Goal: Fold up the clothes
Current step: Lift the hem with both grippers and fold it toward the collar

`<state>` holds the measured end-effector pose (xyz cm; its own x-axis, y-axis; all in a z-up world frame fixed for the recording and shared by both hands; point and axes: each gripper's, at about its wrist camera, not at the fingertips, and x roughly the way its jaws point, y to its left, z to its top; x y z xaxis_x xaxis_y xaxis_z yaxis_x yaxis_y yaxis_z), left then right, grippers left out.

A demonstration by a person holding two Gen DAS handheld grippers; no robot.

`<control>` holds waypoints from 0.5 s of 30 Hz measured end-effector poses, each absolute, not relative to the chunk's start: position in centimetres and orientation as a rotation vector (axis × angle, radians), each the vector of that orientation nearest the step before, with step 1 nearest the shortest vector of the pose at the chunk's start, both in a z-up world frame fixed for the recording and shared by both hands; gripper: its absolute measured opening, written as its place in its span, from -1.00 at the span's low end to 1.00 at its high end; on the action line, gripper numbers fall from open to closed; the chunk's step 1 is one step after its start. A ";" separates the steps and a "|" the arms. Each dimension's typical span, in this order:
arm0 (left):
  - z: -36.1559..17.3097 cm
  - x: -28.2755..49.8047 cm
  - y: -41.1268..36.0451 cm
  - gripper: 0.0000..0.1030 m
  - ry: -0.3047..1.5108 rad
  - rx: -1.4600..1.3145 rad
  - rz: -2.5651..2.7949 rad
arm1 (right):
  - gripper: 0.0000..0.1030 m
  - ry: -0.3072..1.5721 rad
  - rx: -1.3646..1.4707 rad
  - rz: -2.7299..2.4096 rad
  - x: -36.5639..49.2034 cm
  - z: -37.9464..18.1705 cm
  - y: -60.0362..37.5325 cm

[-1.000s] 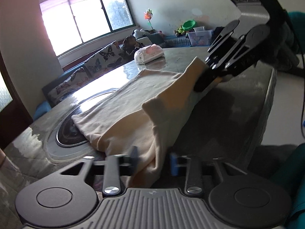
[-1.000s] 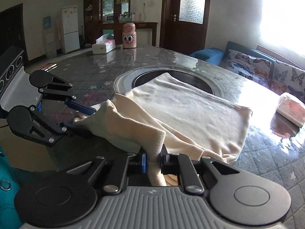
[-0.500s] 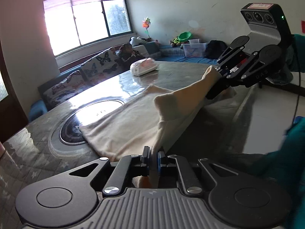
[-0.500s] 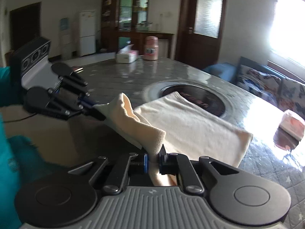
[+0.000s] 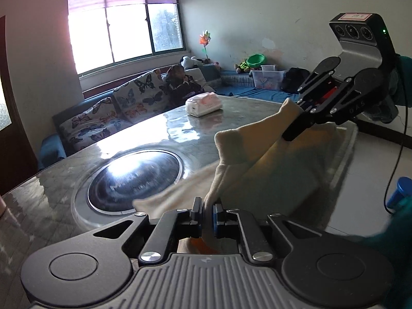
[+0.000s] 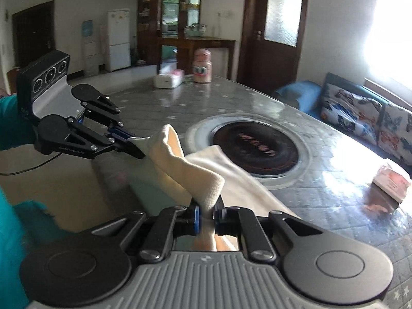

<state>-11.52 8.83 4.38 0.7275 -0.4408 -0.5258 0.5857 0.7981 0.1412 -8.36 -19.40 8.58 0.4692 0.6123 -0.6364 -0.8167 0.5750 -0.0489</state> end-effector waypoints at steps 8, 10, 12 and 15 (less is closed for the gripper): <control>1.4 -1.6 8.2 -0.83 0.548 0.290 -0.533 | -0.83 0.680 -0.369 0.817 0.6 5.5 -18.0; 0.0 0.7 8.1 -0.82 0.586 0.267 -0.507 | -0.82 0.700 -0.356 0.791 2.5 4.2 -17.6; -1.4 2.2 8.3 -0.79 0.611 0.252 -0.468 | -0.80 0.716 -0.337 0.759 3.9 2.3 -17.3; -2.3 3.1 8.7 -0.72 0.621 0.220 -0.438 | -0.65 0.726 -0.283 0.689 5.1 -0.4 -17.4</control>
